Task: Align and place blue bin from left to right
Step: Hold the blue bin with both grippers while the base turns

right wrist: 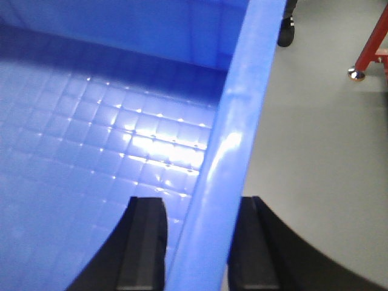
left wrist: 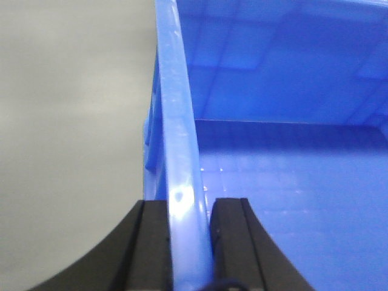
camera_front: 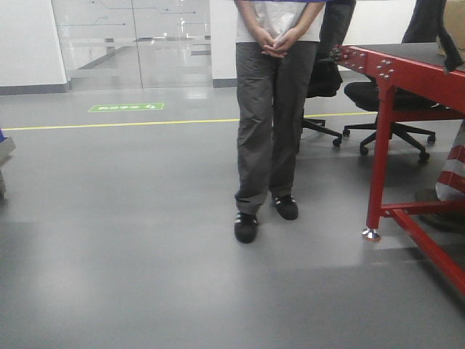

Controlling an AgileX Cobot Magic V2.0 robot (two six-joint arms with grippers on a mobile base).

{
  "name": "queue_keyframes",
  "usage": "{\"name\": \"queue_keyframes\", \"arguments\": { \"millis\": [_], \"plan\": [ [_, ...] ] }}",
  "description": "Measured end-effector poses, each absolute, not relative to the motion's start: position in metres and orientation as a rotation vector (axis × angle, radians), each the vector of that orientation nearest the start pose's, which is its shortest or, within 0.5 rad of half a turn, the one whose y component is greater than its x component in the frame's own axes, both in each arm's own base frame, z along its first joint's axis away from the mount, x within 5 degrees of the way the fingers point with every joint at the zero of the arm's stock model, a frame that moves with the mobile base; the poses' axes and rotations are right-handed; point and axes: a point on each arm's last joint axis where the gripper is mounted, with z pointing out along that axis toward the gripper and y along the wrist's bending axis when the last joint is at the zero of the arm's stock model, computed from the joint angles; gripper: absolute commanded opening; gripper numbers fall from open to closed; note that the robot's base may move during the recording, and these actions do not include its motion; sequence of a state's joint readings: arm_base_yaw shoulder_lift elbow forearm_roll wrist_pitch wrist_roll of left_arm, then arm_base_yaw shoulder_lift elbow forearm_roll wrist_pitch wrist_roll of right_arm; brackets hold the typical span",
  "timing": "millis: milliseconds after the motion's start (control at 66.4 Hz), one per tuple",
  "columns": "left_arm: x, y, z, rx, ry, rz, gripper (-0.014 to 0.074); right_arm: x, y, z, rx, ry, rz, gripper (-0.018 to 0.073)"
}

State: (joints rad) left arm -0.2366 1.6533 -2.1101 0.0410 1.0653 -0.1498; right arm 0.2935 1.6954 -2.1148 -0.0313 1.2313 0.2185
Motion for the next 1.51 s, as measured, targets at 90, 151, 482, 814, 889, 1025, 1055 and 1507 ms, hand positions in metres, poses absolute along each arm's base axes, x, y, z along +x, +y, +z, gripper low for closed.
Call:
{"name": "queue_keyframes", "arguments": {
  "millis": [90,151,482,814,889,1025,1055,1507],
  "plan": [
    [0.3350,-0.0773,0.5045,0.090,2.095,-0.183,-0.0111,0.3359,0.0987,0.4789,-0.083,2.304,0.225,-0.0069],
    [0.3350,-0.0772,0.5045,0.090,2.095,-0.182,-0.0111,0.3358,0.0989,0.4789,-0.083,2.304,0.228,-0.0069],
    [0.3354,-0.0754,0.5046,0.089,2.092,-0.154,-0.0111,0.3357,0.0989,0.4805,-0.083,2.291,0.231,-0.0069],
    [0.3359,-0.0735,0.5050,0.089,2.085,-0.123,-0.0111,0.3411,0.1009,0.4828,-0.082,2.236,0.248,-0.0069],
    [0.3360,-0.0733,0.5050,0.089,2.085,-0.121,-0.0111,0.3418,0.1011,0.4824,-0.082,2.235,0.249,-0.0069],
    [0.3360,-0.0730,0.5051,0.088,2.085,-0.117,-0.0111,0.3426,0.1013,0.4816,-0.083,2.237,0.248,-0.0069],
    [0.3360,-0.0730,0.5051,0.088,2.085,-0.117,-0.0111,0.3427,0.1014,0.4817,-0.083,2.235,0.248,-0.0069],
    [0.3361,-0.0726,0.5051,0.088,2.084,-0.111,-0.0111,0.3443,0.1019,0.4821,-0.082,2.221,0.252,-0.0069]
  ]
}}
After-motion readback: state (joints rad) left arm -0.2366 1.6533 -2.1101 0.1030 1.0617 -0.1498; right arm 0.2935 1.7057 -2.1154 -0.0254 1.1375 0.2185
